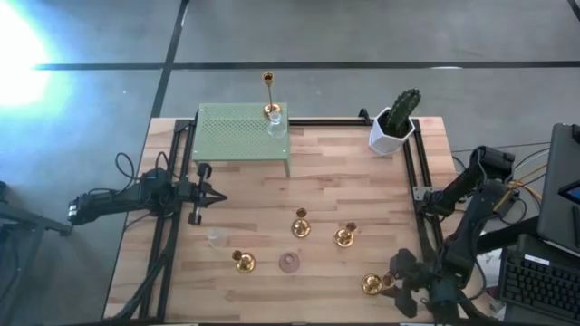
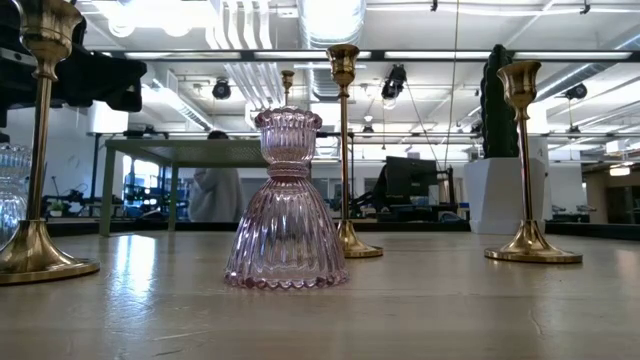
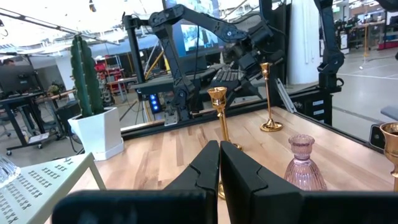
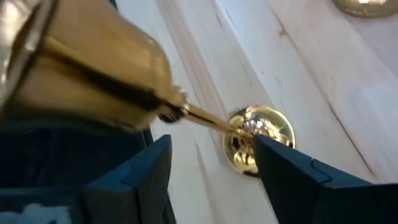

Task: Pick & Place candle stick holders
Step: Put the golden candle holder on the shelf

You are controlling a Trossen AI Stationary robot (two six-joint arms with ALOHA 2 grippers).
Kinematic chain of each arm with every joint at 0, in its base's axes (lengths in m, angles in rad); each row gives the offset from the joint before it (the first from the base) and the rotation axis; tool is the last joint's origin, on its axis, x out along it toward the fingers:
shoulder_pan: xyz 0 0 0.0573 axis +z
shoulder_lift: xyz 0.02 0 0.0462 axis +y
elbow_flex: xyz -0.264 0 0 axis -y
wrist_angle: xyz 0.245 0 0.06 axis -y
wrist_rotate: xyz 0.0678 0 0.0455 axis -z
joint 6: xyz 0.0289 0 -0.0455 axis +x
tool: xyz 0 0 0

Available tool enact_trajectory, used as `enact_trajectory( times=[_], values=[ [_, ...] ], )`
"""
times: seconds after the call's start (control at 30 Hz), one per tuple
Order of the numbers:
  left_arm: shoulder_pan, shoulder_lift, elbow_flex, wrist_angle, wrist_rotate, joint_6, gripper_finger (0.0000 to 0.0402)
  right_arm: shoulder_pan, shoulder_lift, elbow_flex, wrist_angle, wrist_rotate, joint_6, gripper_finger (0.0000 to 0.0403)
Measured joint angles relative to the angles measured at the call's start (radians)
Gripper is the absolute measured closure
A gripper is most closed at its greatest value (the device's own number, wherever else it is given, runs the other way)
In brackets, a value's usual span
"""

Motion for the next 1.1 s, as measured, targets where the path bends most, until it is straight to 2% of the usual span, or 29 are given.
enact_trajectory(
  times=[0.17,0.3,0.4,0.47,0.53,0.57,0.7,0.9,1.1],
  values=[
    [0.0,0.0,0.0,0.0,0.0,0.0,0.0383,-0.037,0.018,0.0,0.016,0.025,-0.096,0.0176],
    [0.0,0.0,0.0,0.0,0.0,0.0,0.0383,-0.065,0.018,0.0,0.019,0.027,-0.108,0.0204],
    [0.0,0.0,0.0,0.0,0.0,0.0,0.0383,-0.075,0.018,0.0,0.025,0.006,-0.12,0.0259],
    [0.0,0.0,0.0,0.0,0.0,0.0,0.0383,-0.076,0.018,0.0,0.035,-0.003,-0.138,0.0315],
    [0.0,0.0,0.0,0.0,0.0,0.0,0.0383,-0.076,0.018,0.0,0.037,0.021,-0.148,0.0371],
    [0.0,0.0,0.0,0.0,0.0,0.0,0.0383,-0.076,0.018,0.0,0.045,0.039,-0.146,0.0379],
    [0.0,0.0,0.0,0.0,0.0,0.0,0.0383,-0.078,0.017,0.019,0.014,0.149,-0.188,0.0389],
    [0.0,0.0,0.0,0.0,0.0,0.0,0.0383,-0.077,0.008,0.124,-0.261,0.147,-0.106,0.039],
    [0.0,0.0,0.0,0.0,0.0,0.0,0.0383,-0.085,0.007,0.306,-0.52,0.152,-0.099,0.0392]
  ],
)
